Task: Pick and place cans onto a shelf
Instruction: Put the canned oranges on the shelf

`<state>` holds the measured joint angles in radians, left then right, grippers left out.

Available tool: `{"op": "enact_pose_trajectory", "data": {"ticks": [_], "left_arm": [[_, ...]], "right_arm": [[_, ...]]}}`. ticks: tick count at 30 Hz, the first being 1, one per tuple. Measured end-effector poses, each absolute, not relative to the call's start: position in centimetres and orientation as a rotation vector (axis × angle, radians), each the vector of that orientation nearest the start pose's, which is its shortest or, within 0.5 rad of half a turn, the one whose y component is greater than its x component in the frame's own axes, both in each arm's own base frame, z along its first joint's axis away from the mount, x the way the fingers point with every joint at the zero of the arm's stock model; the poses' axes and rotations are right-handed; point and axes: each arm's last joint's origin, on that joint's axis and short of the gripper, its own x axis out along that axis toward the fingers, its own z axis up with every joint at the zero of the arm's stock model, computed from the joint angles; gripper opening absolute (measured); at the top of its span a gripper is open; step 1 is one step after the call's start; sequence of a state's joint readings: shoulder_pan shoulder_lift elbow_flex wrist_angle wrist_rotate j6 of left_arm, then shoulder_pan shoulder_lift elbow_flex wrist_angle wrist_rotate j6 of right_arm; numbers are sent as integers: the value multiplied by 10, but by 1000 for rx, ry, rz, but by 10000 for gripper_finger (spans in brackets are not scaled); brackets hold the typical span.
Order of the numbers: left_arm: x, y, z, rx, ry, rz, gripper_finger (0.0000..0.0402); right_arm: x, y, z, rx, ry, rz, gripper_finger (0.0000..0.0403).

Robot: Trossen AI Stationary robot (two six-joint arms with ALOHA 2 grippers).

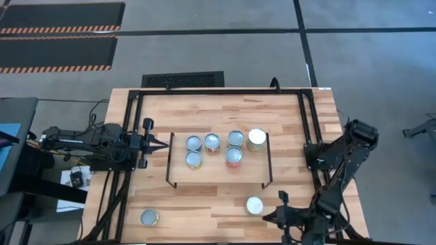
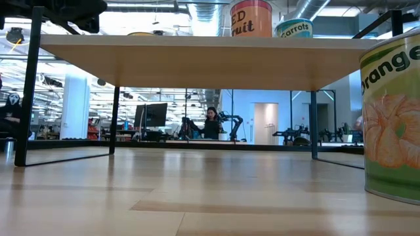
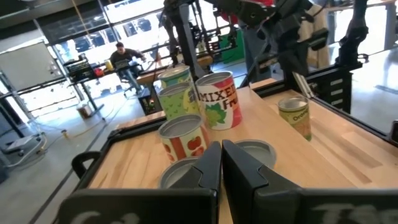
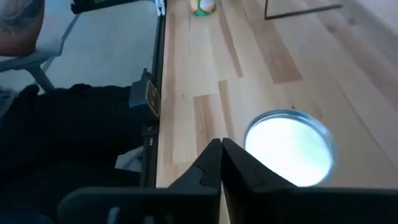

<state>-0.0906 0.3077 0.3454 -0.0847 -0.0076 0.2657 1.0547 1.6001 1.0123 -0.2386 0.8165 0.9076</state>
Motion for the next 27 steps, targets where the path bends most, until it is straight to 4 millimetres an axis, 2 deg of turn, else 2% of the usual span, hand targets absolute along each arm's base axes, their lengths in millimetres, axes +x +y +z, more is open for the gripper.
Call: {"op": "enact_pose_trajectory", "data": {"ticks": [8,12,15,20,27], "left_arm": [[107,-9,248,270,36,-83,4],[107,-9,248,271,36,-83,4],[107,-9,248,271,37,-83,4],[107,-9,248,272,38,-82,4],[107,-9,248,273,37,-82,4]], "right_arm": [[201,277,218,192,641,11,130],[216,279,223,138,668,17,160],[225,279,226,100,706,-4,163],[235,278,219,35,836,-65,154],[245,288,208,-49,955,-109,141]]}}
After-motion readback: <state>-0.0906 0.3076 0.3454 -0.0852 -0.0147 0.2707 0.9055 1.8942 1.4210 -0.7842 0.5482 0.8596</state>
